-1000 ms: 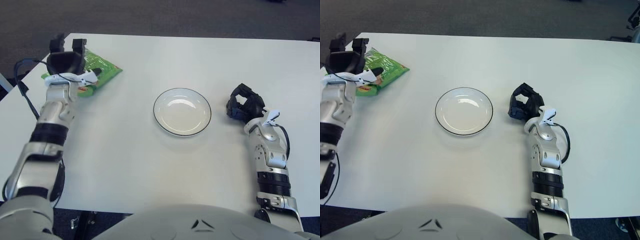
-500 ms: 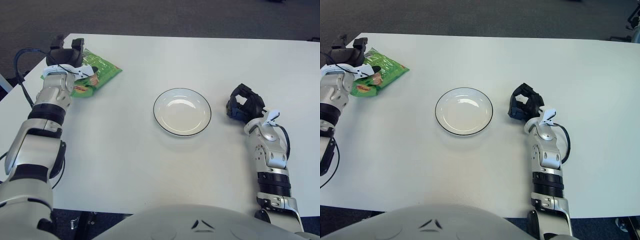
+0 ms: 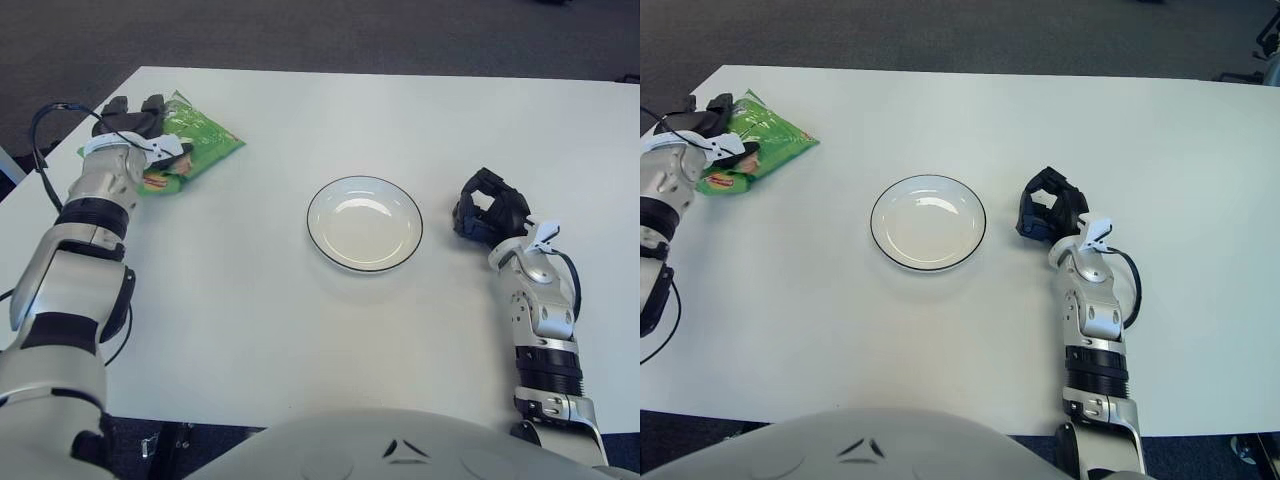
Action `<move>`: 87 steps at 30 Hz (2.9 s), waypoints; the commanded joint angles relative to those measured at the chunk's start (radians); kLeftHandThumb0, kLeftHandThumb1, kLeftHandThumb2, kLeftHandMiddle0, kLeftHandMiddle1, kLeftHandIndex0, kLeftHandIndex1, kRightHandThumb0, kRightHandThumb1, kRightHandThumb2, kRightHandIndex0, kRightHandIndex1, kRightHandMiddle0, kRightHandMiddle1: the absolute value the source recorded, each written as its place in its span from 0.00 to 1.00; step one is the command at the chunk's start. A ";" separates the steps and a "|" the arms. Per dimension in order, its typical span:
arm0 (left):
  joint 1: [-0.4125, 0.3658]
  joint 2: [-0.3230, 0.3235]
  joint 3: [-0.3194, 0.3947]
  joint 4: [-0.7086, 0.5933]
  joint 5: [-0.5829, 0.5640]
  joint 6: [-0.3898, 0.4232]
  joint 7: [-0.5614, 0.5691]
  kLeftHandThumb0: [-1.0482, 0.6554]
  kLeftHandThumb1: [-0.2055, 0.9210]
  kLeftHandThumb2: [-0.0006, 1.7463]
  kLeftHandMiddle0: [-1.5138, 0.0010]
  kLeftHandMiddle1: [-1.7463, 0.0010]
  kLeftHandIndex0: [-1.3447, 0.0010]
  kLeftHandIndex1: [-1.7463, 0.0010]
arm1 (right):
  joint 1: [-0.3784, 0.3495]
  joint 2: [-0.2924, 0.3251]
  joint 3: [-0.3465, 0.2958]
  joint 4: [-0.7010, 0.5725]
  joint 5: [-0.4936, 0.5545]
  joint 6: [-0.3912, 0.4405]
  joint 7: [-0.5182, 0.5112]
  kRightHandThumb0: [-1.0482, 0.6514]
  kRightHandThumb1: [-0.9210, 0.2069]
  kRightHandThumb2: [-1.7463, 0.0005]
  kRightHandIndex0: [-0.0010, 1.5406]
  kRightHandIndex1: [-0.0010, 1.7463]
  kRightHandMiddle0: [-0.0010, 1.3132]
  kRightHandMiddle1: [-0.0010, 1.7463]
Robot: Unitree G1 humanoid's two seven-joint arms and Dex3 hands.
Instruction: Put the snack into the plate.
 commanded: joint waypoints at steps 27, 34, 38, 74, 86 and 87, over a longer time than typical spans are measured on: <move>0.092 -0.023 0.137 -0.028 -0.361 -0.155 -0.162 0.00 1.00 0.42 1.00 1.00 1.00 1.00 | 0.093 0.026 0.007 0.015 0.005 0.072 -0.011 0.34 0.53 0.25 0.83 1.00 0.46 1.00; 0.091 -0.046 0.166 0.043 -0.417 -0.165 -0.166 0.04 1.00 0.32 0.95 0.97 0.99 0.95 | 0.098 0.025 0.007 0.006 0.007 0.079 -0.011 0.34 0.53 0.25 0.83 1.00 0.46 1.00; 0.087 -0.062 0.178 0.069 -0.437 -0.173 -0.154 0.09 0.99 0.25 0.95 0.63 1.00 0.83 | 0.098 0.025 0.008 0.003 0.006 0.083 -0.012 0.34 0.53 0.25 0.83 1.00 0.46 1.00; 0.097 -0.017 -0.047 0.127 -0.215 -0.388 0.027 0.37 0.46 0.58 0.88 0.04 0.98 0.08 | 0.101 0.026 0.012 -0.016 0.013 0.098 -0.006 0.34 0.52 0.26 0.83 1.00 0.46 1.00; 0.093 -0.044 -0.088 0.140 -0.177 -0.322 0.164 0.90 0.38 0.81 0.56 0.00 0.45 0.00 | 0.104 0.023 0.015 -0.020 0.012 0.099 -0.002 0.34 0.53 0.25 0.83 1.00 0.46 1.00; 0.092 -0.046 -0.086 0.141 -0.180 -0.317 0.163 0.91 0.38 0.82 0.55 0.00 0.43 0.00 | 0.104 0.023 0.015 -0.020 0.012 0.099 -0.001 0.34 0.53 0.25 0.83 1.00 0.46 1.00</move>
